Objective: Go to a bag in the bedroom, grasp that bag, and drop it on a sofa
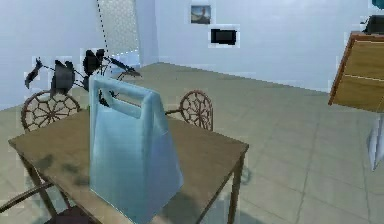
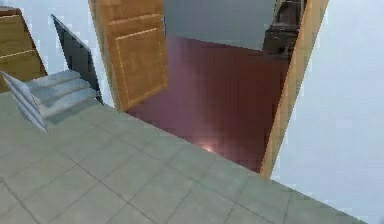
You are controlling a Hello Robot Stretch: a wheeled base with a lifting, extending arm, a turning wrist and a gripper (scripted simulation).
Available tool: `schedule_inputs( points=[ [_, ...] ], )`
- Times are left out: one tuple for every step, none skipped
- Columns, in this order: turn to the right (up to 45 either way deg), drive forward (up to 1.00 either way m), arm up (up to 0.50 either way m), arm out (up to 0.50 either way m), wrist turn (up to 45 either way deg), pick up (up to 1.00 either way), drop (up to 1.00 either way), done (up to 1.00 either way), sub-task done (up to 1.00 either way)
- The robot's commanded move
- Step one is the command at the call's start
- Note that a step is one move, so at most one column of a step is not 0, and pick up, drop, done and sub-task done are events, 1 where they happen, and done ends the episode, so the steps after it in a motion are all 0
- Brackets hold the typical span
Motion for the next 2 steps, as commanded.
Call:
schedule_inputs(
  points=[
    [-45.0,0.0,0.0,0.0,0.0,0.0,0.0,0.0,0.0],
    [-45.0,0.0,0.0,0.0,0.0,0.0,0.0,0.0,0.0]
  ],
)
